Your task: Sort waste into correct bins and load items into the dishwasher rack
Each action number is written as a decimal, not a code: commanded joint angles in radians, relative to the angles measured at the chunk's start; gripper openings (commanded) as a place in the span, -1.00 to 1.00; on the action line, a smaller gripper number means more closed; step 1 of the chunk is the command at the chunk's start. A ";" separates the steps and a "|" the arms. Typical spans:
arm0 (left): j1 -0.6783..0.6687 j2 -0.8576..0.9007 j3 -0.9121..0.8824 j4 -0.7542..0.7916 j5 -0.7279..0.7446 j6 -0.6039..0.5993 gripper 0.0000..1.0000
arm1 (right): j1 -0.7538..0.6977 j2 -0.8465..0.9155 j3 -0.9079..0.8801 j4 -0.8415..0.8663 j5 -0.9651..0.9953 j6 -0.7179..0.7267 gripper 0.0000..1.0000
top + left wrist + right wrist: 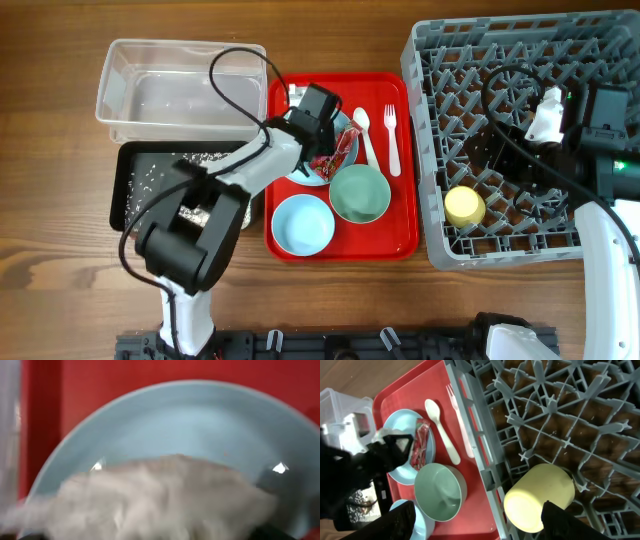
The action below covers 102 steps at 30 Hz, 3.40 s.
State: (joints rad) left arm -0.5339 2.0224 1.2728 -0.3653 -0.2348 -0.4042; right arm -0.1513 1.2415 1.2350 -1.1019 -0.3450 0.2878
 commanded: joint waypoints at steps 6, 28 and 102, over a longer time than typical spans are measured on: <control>0.002 -0.128 0.028 -0.067 0.010 0.004 -0.92 | 0.002 -0.013 0.015 -0.011 -0.015 0.001 0.64; 0.043 -0.311 0.105 -0.209 0.159 0.078 0.60 | 0.002 -0.013 0.015 -0.010 -0.015 0.002 0.64; 0.523 -1.776 -0.829 0.072 0.383 0.192 1.00 | 0.002 -0.012 0.015 0.100 -0.070 -0.180 1.00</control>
State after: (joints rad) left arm -0.0444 0.3580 0.5468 -0.3229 0.1253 -0.2363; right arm -0.1513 1.2381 1.2354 -1.0069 -0.4183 0.1253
